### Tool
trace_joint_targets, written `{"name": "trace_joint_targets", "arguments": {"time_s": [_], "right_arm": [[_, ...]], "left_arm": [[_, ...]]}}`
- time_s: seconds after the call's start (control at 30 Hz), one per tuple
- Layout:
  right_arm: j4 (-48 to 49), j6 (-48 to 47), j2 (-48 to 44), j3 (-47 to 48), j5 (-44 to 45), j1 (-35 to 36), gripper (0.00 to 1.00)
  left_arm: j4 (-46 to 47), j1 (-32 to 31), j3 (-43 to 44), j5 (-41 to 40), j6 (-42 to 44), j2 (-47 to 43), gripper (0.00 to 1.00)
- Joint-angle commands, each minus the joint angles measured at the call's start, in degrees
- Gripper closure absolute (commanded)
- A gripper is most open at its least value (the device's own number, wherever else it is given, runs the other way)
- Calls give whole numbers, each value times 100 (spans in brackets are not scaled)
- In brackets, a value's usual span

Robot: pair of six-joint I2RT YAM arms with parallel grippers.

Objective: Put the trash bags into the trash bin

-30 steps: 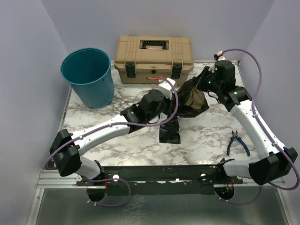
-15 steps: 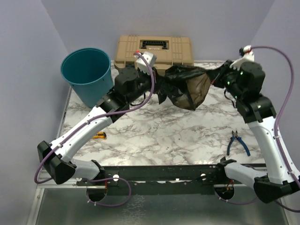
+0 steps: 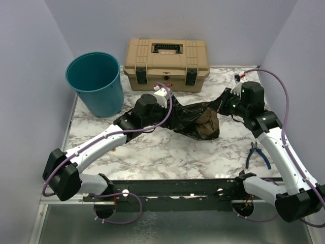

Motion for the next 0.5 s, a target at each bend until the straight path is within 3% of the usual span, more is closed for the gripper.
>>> {"name": "trace_joint_targets", "arguments": {"time_s": [0.0, 0.13, 0.47], "right_arm": [[135, 73, 9, 186, -400, -10, 99], [106, 100, 31, 259, -456, -6, 99], [-44, 57, 205, 560, -502, -6, 99]], "left_arm": [[168, -17, 41, 1369, 420, 107, 30], [152, -356, -120, 1485, 780, 220, 19], [326, -1037, -660, 153, 1095, 51, 6]]}}
